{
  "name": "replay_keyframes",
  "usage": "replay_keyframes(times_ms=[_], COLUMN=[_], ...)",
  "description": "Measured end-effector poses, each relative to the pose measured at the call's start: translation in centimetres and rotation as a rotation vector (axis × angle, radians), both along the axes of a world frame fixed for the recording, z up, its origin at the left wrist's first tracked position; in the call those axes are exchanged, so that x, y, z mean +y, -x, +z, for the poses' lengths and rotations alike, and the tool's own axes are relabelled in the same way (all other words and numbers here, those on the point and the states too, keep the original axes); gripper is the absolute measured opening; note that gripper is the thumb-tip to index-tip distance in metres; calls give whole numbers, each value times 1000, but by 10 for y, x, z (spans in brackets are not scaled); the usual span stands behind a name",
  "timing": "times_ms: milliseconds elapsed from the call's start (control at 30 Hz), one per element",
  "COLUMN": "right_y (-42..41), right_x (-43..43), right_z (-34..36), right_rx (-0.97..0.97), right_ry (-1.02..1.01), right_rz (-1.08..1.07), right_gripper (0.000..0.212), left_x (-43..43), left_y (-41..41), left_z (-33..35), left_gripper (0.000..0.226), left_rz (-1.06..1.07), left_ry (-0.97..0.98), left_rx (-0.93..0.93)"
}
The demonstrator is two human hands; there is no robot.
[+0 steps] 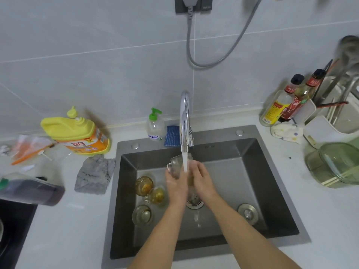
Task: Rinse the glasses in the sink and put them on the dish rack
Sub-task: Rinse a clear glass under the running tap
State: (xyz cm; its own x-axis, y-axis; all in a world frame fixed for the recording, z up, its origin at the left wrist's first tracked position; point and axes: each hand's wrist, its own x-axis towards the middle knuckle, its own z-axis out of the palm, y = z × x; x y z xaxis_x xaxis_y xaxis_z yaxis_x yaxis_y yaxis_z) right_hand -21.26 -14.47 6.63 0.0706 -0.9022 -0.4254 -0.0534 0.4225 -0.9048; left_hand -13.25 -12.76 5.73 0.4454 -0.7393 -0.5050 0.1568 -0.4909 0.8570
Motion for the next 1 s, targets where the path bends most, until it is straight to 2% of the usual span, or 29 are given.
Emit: replay_keyframes(times_ms=[67,133,200,267,367,433,600,667,733,800,900,933,1000], right_y=[3,4,1,-3,-5,-3,10,16,22,22,8,3,-3], right_x=[-4,-6,-6,-3,3,6,3,2,5,8,6,4,0], right_z=[6,6,2,3,3,3,-2,-4,-7,-7,-7,-3,-3], right_rx=[-43,-55,-37,34,149,137,-141,-261,-382,-476,-393,-344,-206], right_ry=[-94,-158,-150,-86,13,81,30,-49,-116,-150,-167,-199,-240], right_rz=[31,114,132,126,115,153,138,106,-10,-185,-312,-317,-313], right_gripper=[36,57,66,69,63,52,55,48,43,29,13,15,37], left_x=[-2,-2,-5,-3,1,4,-5,-5,-6,-6,0,4,11], left_y=[-7,-9,-10,-6,2,5,0,0,1,6,18,20,20], left_z=[-2,-11,-22,7,24,27,21,19,16,16,22,18,14], left_gripper=[81,90,80,70,44,51,52,66,61,53,47,43,40], left_rz=[-63,-111,-172,-212,-137,-69,24,91,157,237,243,218,181], left_ry=[-65,-101,-74,-68,-29,-11,-4,-28,-24,-7,-18,-19,-14], left_rx=[157,202,118,-3,-112,-117,99,210,283,376,420,411,421])
